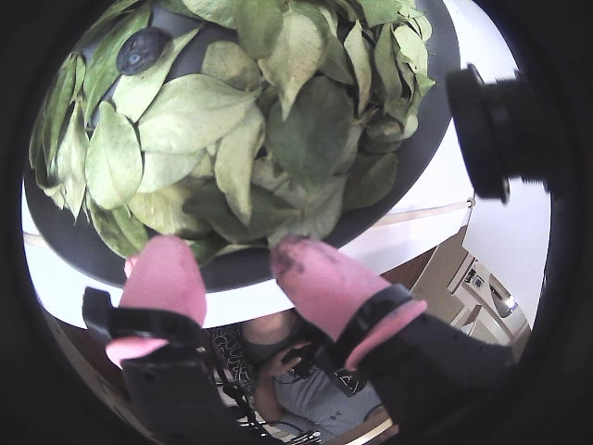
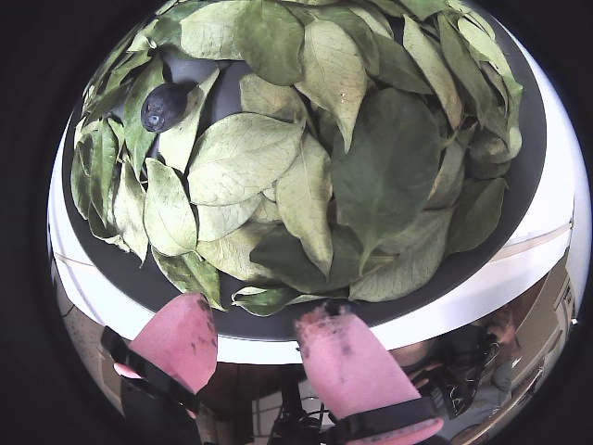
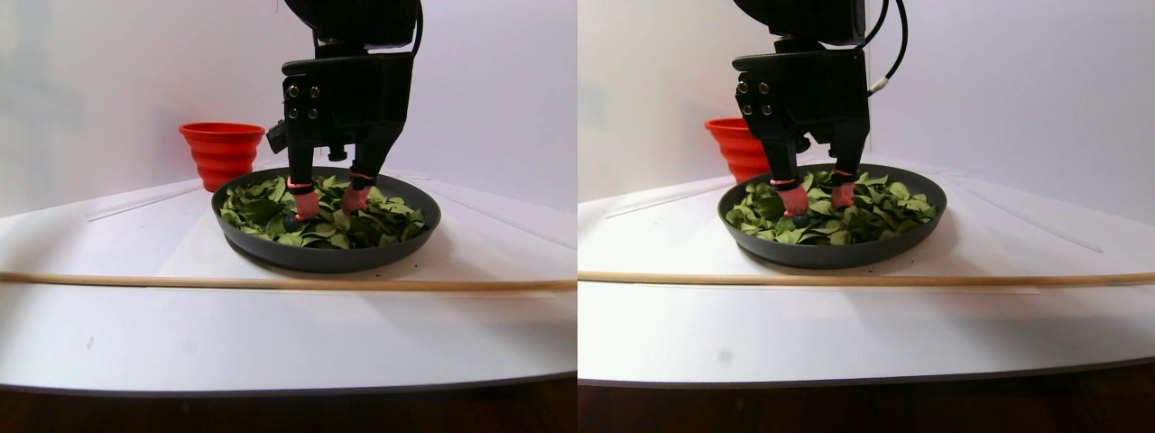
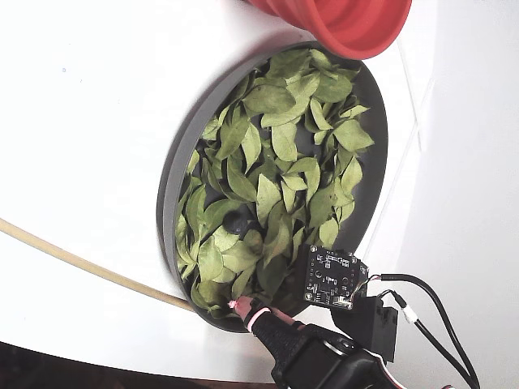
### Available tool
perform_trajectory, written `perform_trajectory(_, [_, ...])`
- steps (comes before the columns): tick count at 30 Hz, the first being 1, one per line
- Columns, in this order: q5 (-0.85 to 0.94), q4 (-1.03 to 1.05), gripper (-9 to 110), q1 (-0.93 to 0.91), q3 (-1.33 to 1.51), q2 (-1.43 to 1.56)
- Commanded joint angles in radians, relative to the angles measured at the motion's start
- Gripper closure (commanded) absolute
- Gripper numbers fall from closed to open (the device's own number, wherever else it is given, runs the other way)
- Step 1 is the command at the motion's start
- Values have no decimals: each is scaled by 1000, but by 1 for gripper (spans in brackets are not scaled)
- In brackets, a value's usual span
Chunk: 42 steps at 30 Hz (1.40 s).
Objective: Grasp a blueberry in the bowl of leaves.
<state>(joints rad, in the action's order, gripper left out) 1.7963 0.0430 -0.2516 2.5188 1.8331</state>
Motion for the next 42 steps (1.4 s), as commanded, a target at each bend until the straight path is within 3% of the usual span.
perform_trajectory(1, [-8,3,85,-40,17,95])
perform_trajectory(42, [-60,-77,85,48,-83,-54])
